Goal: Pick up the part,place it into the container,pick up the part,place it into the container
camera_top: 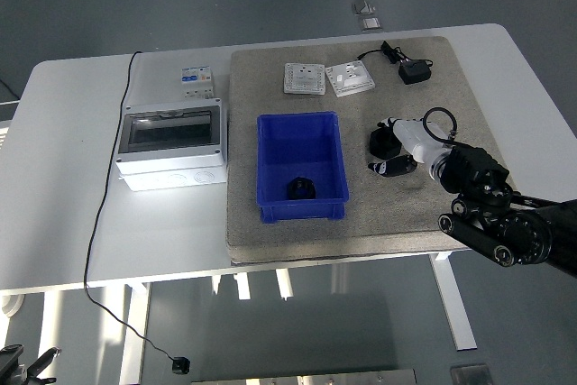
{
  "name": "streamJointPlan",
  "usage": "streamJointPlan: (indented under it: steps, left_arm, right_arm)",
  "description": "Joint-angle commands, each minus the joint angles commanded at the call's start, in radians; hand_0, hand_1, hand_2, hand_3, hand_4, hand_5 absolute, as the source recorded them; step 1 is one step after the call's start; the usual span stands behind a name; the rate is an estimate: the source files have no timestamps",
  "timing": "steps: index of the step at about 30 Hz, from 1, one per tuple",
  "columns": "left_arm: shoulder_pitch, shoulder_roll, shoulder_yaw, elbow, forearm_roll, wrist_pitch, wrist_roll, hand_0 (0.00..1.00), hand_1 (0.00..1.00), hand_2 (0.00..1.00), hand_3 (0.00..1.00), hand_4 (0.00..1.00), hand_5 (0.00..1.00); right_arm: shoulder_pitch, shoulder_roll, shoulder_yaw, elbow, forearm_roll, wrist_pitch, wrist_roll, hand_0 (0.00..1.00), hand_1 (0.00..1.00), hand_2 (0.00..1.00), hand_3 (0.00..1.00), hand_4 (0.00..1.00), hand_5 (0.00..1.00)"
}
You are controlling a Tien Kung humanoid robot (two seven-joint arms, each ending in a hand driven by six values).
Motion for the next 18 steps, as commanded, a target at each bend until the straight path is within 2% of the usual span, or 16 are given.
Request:
streamJointPlan:
  steps: [1, 6, 7, 11, 12, 13, 18]
  left_arm:
    - [0.000, 0.000, 0.000, 0.000, 0.000, 0.000, 0.000, 0.669, 0.677, 0.691, 0.770, 0.792, 0.784]
    - [0.000, 0.000, 0.002, 0.000, -0.001, 0.000, 0.001, 0.669, 0.677, 0.691, 0.770, 0.792, 0.784]
    - [0.001, 0.000, 0.002, 0.000, -0.002, 0.000, 0.000, 0.669, 0.677, 0.691, 0.770, 0.792, 0.783]
    - [0.001, 0.000, 0.004, 0.000, -0.004, 0.001, -0.001, 0.669, 0.677, 0.691, 0.770, 0.792, 0.783]
    - [0.001, 0.000, 0.004, 0.000, -0.006, 0.001, -0.001, 0.669, 0.677, 0.691, 0.770, 0.792, 0.783]
    - [0.001, 0.000, 0.005, 0.000, -0.007, 0.002, -0.002, 0.669, 0.677, 0.691, 0.770, 0.792, 0.785]
    - [0.002, 0.001, 0.008, 0.001, -0.015, 0.004, -0.004, 0.669, 0.677, 0.691, 0.770, 0.792, 0.785]
  right_arm:
    - [-0.001, 0.000, 0.000, -0.003, 0.000, -0.011, 0.005, 0.470, 0.336, 0.534, 0.665, 0.268, 0.021]
    - [-0.006, -0.002, -0.001, -0.016, 0.003, -0.061, 0.028, 0.470, 0.336, 0.534, 0.665, 0.268, 0.021]
    - [-0.008, -0.004, 0.001, -0.017, 0.003, -0.073, 0.033, 0.396, 0.283, 0.521, 0.649, 0.244, 0.002]
    - [-0.011, -0.015, 0.029, -0.008, -0.006, -0.116, 0.053, 0.396, 0.283, 0.521, 0.649, 0.244, 0.002]
    - [-0.013, -0.020, 0.044, 0.002, -0.008, -0.131, 0.059, 0.396, 0.283, 0.521, 0.649, 0.244, 0.002]
    - [-0.015, -0.027, 0.063, 0.016, -0.010, -0.150, 0.066, 0.392, 0.275, 0.520, 0.648, 0.202, 0.002]
    - [-0.031, -0.065, 0.145, 0.114, 0.022, -0.241, 0.106, 0.392, 0.275, 0.520, 0.648, 0.202, 0.002]
